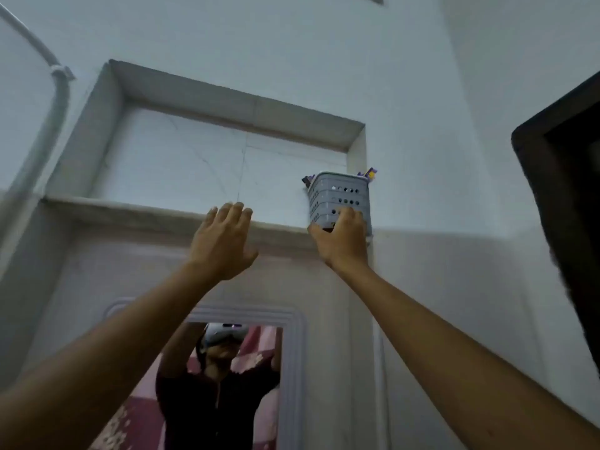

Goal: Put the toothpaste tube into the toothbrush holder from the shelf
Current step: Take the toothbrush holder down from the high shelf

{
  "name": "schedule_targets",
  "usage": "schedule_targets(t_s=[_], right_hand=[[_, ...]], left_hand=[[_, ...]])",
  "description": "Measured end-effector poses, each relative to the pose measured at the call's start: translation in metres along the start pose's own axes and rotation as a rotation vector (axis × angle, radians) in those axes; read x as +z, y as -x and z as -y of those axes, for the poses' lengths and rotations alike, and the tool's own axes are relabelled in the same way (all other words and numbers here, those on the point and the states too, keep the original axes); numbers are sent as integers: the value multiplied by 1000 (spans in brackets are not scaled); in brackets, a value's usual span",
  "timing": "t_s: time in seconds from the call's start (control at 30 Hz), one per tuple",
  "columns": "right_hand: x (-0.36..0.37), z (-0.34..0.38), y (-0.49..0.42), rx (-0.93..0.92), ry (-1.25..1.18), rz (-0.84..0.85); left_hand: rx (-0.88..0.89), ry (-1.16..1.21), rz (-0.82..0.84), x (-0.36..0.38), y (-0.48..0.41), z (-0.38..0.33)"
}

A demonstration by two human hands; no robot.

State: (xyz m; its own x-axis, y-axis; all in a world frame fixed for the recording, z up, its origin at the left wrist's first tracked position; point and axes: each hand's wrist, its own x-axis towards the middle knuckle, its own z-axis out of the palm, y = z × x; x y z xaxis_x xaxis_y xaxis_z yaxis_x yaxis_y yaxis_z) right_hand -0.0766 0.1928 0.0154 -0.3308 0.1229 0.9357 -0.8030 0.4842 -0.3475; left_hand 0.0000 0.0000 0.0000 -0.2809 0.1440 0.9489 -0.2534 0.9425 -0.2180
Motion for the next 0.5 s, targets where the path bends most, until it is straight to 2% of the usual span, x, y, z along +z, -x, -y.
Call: schedule_targets(t_s=[0.13, 0.2, 0.3, 0.5], right_hand=[[7, -11, -43, 220, 13, -17], [14, -14, -61, 288, 16, -31], [26, -15, -76, 348, 55, -85], [47, -8, -81, 416, 113, -182]], left_hand=[[-61, -108, 66, 24, -8, 12], [-63, -85, 18, 33, -10, 14], [-75, -53, -52, 38, -12, 14], [-128, -82, -52, 46, -14, 5]])
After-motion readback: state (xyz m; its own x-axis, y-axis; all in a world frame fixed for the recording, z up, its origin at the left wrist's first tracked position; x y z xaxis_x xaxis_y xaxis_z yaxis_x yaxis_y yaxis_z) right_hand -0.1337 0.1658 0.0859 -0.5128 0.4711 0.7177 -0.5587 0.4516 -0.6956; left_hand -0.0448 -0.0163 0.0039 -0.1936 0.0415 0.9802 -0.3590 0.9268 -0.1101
